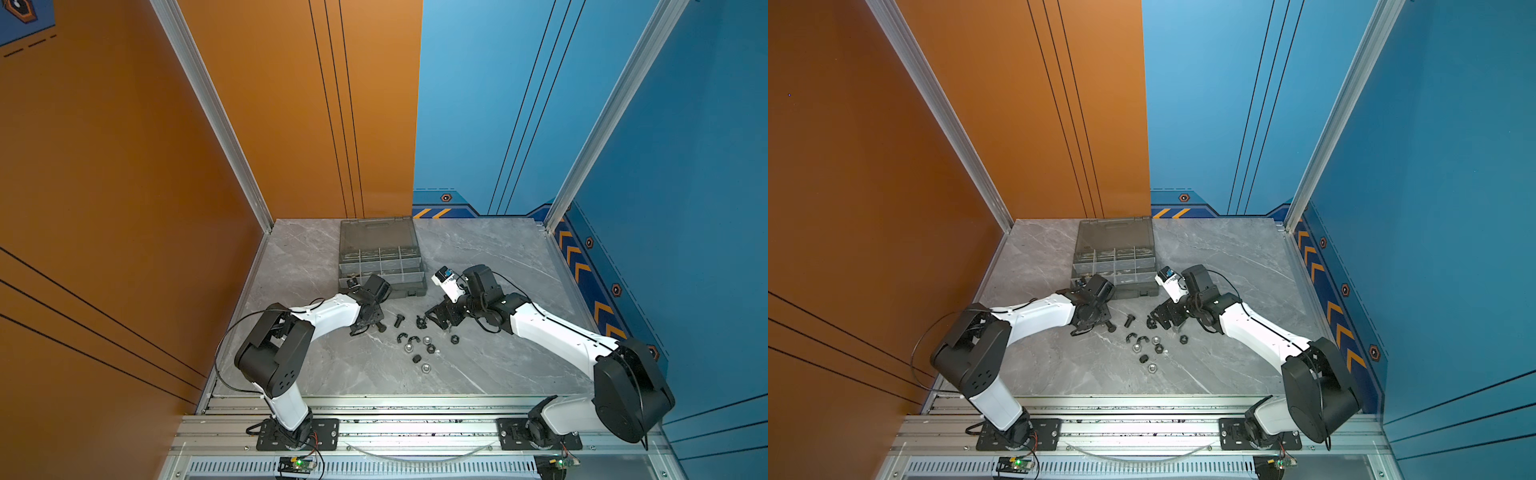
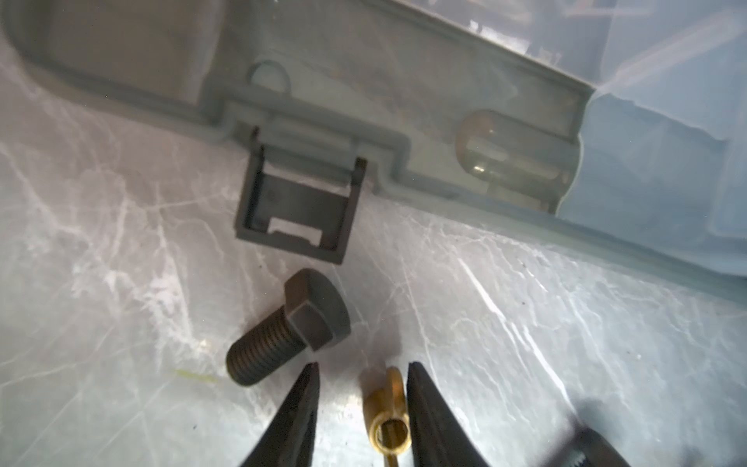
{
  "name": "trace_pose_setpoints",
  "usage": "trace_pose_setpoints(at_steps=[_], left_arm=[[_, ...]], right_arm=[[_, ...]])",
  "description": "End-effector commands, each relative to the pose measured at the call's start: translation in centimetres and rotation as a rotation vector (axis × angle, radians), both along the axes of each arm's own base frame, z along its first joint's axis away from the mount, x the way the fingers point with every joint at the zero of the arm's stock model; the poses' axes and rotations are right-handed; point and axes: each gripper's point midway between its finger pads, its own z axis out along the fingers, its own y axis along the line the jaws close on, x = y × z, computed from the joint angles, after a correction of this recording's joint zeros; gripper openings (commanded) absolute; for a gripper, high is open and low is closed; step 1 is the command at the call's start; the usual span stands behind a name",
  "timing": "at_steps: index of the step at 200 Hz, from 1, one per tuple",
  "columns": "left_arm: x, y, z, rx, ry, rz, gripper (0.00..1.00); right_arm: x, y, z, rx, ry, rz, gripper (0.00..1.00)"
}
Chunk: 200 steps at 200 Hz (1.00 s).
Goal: Sort the screws and nuts into containers
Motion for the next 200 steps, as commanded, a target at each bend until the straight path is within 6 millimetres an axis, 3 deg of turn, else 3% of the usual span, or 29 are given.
trace_pose_setpoints(at_steps=[1,24,116,156,186,200], left_arm=[[0.6,-0.3,0.0,-0.013,0.007,0.005,0.35],[0.6,-0.4,-0.4,-0.011,0.017,0.007,0.34],[0.5,-0.1,-0.2,0.009,0.028,0.010,0.15],[0.5,0.0,0.2,0.016,0.023,0.008,0.00],[0.3,0.1,0.9,0.019,0.021,-0.012,0.00],[1.5,-0.7,3.3,-0.002,-0.027,-0.033,0.00]], right_arm=[[-0.3,0.1,0.5,0.029,-0.006,0.006,0.94],[-0.4,0.1,0.4,0.026,-0.001,0.006,0.94],[-0.4,0.1,0.3,0.025,0.000,0.006,0.94],[-0.4,0.1,0.3,0.029,0.002,0.008,0.94],[-0.3,0.3,0.6,0.034,-0.003,0.013,0.94],[-0.3,0.3,0.7,0.037,-0.003,0.015,0.94]])
